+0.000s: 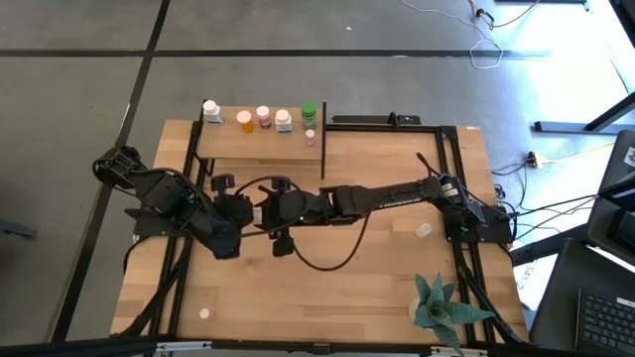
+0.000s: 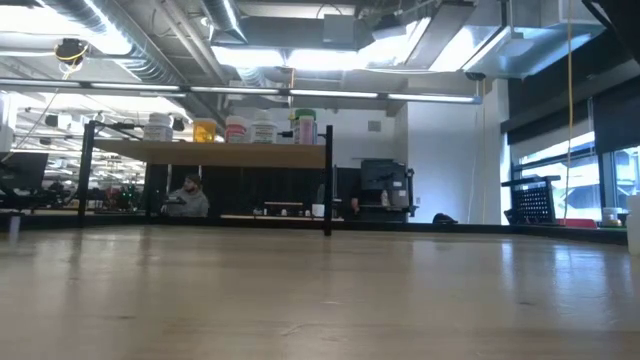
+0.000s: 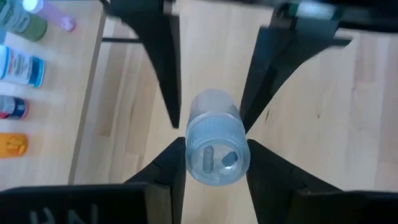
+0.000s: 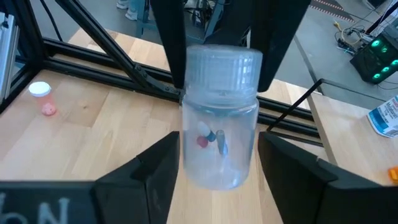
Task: Pick and place medicine bottles onto shelf by color
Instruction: Put the bottom transparent pill bottle on the shelf
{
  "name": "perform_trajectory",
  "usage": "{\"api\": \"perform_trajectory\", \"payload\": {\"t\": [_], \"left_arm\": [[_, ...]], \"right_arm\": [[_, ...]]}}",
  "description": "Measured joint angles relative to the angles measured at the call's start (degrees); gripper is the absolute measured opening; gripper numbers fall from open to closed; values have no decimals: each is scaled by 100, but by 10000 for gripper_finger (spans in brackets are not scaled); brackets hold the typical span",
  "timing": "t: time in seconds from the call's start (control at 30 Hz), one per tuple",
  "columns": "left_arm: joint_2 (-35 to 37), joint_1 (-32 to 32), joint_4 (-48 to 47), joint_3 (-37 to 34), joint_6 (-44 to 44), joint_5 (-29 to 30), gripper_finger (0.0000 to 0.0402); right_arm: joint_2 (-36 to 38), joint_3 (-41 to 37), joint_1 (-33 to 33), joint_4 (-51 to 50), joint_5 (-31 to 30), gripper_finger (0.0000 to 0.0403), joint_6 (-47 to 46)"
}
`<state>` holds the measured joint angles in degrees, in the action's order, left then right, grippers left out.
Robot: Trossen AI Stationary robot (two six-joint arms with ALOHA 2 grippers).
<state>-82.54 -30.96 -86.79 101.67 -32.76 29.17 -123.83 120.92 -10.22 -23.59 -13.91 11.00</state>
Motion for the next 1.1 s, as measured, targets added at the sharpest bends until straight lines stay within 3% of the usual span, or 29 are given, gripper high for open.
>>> {"api": "perform_trajectory", "payload": {"t": [0.2, 0.47, 0.67, 1.1], "left_arm": [[26, 0, -316, 0, -362, 2, 118], [443, 232, -325, 2, -413, 23, 118], [744, 1014, -328, 2, 106, -10, 118], [634, 3666, -322, 0, 2474, -1280, 118]], "right_arm": [[199, 0, -1, -317, -427, 221, -1], [545, 0, 0, -690, -448, 221, -95], [869, 0, 0, -1093, -450, 221, -342], [1330, 7, 0, -1893, -462, 221, -954]]}}
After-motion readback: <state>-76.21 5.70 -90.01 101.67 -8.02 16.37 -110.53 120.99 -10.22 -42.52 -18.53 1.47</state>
